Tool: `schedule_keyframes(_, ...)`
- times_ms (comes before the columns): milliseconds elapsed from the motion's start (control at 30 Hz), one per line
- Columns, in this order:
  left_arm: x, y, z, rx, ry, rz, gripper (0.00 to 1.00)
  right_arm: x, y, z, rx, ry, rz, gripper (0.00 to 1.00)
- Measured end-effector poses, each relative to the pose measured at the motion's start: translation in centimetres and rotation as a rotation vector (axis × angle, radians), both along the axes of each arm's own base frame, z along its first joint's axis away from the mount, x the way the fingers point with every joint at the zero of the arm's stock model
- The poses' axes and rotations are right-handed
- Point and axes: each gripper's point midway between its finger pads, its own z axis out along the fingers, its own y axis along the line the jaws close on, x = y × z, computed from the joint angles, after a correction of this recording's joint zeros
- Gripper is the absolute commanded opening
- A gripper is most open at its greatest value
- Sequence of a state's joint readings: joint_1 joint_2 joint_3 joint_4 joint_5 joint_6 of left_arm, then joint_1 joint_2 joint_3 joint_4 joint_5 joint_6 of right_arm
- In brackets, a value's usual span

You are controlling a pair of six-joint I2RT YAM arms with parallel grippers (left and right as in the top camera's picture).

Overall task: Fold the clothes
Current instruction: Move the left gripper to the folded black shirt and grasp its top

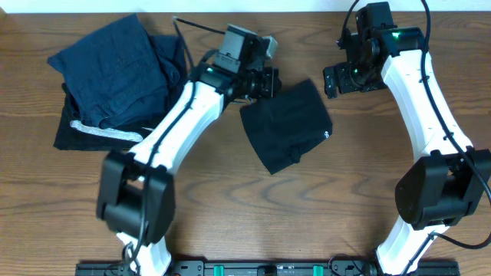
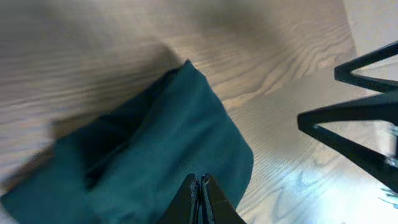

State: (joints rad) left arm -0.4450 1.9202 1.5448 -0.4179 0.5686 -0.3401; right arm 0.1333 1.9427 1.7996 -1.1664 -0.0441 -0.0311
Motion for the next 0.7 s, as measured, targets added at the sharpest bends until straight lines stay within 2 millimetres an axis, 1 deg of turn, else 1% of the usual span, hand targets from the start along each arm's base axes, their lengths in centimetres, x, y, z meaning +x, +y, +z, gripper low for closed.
schedule_keyframes(133,-0.2,-1.7,-2.0,-0.073,0.056,-0.066,0.06,0.0,0.0,0.0,0.0,0.0,0.0,0.99)
schedule_keyframes(300,-1.0,-2.6,-5.3,-0.095,0.155,-0.109,0.06,0.0,0.0,0.0,0.0,0.0,0.0,0.99)
schedule_keyframes(400,-1.2,-2.5,-7.1,-0.089,0.194,-0.114,0.06,0.0,0.0,0.0,0.0,0.0,0.0,0.99)
schedule_keyframes(500,-1.1,-2.2,-8.4,-0.086,0.217,-0.116,0.06,0.0,0.0,0.0,0.0,0.0,0.0,0.99)
schedule_keyframes(700,-0.4,-1.1,-10.0,-0.066,0.215,-0.113,0.06,0.0,0.0,0.0,0.0,0.0,0.0,0.99)
